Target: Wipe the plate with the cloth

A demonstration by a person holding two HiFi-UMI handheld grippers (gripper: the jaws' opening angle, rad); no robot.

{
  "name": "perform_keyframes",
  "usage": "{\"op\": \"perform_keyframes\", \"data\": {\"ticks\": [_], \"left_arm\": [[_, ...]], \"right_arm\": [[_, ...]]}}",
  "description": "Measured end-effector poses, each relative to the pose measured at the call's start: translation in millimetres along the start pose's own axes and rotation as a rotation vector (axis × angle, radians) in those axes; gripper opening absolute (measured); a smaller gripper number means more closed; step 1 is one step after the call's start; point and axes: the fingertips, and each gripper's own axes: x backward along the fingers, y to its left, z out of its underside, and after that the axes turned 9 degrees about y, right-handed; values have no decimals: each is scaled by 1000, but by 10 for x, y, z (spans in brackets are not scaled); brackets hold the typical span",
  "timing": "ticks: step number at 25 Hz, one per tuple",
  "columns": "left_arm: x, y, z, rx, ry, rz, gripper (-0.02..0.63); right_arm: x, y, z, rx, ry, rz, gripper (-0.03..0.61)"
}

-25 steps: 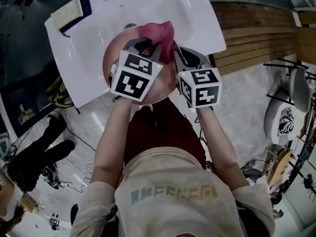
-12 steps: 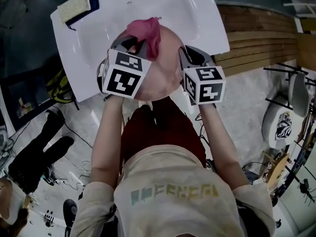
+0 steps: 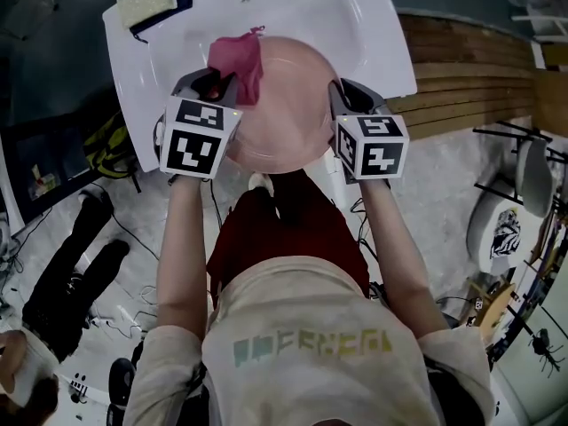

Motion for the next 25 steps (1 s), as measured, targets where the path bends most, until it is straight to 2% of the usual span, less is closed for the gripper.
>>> {"op": "perform_keyframes", "data": {"ticks": [7,12,19,25], "left_arm": [[272,26,-34,33,-69,2,60],[329,-350,-294,21,-111,146,61],[38,-1140,-453,-91,-58,319,61],[-249,-1461,-408,-155,9,353,61]], "right_arm": [[-9,39,2,2,-3,2,61],[14,0,0,-14,-11,6,61],[57,-62,45,-34,-21,7,61],[49,-106,50,-46,-31,4,61]]}}
